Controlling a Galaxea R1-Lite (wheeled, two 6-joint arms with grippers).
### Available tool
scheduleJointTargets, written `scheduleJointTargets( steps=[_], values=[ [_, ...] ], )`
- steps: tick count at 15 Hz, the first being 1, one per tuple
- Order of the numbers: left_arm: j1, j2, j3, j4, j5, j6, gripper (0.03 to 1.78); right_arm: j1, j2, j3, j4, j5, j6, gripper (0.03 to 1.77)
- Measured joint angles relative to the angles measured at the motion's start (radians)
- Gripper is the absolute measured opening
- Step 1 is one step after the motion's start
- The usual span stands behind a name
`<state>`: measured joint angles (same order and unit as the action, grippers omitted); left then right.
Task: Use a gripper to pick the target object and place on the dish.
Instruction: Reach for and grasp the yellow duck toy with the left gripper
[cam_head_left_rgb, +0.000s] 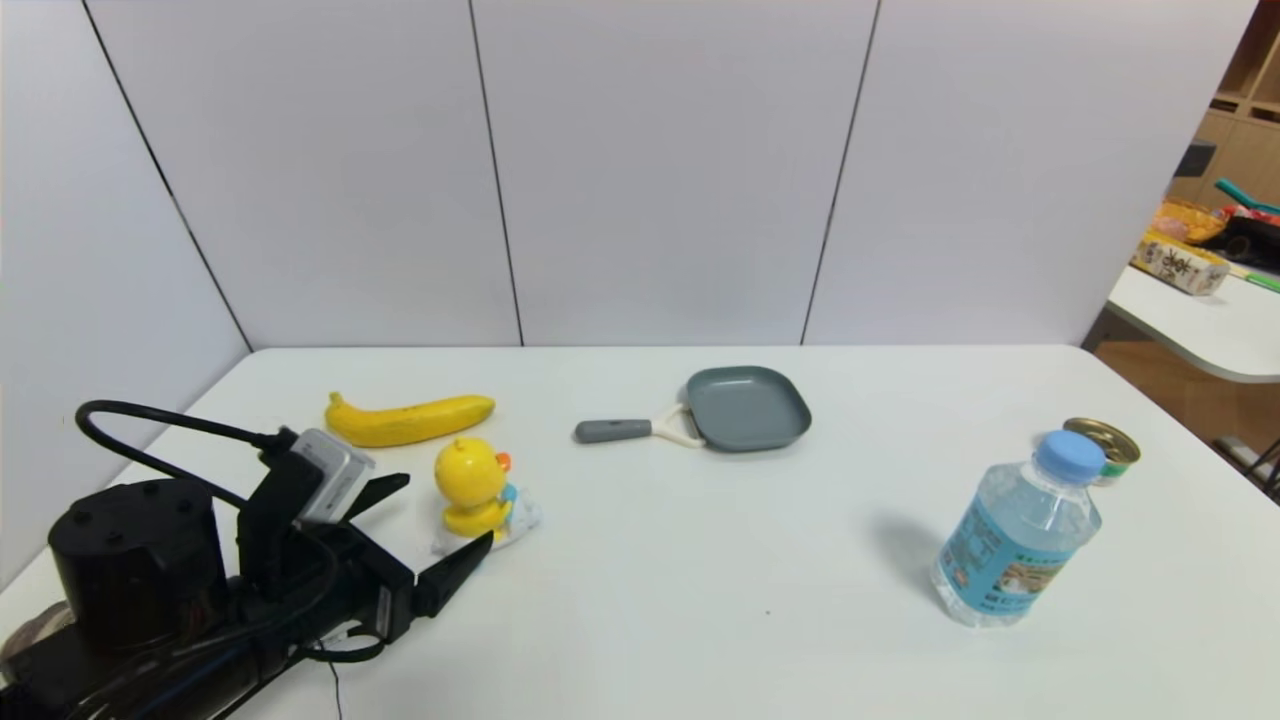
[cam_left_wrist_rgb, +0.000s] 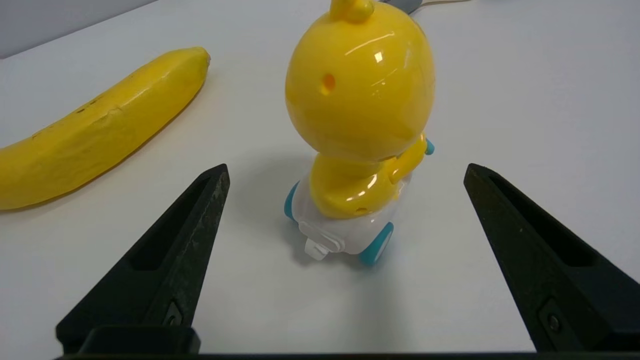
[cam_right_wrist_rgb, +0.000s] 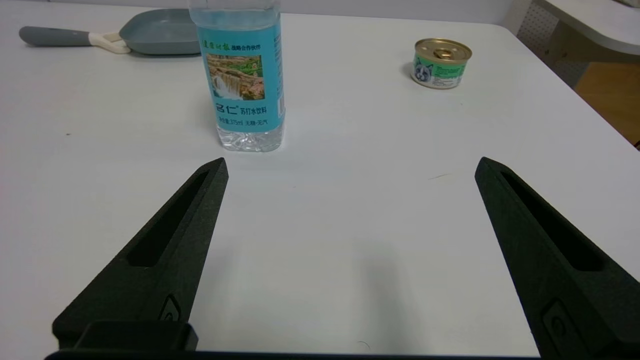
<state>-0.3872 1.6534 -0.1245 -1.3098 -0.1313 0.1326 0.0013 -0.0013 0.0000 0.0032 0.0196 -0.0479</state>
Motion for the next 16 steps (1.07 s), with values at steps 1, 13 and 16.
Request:
scheduleJointTargets(
  steps=[1,13,16],
  values=[
    [-0.003,0.014,-0.012,0.000,0.000,0.000,1.69,0.000,0.000,0.000,0.000,0.000,0.000,1.71],
    [-0.010,0.182,-0.130,-0.083,0.000,-0.058,1.69,0.000,0.000,0.000,0.000,0.000,0.001,1.71],
    [-0.010,0.209,-0.157,-0.090,0.000,-0.059,1.69,0.000,0.000,0.000,0.000,0.000,0.001,1.71]
  ],
)
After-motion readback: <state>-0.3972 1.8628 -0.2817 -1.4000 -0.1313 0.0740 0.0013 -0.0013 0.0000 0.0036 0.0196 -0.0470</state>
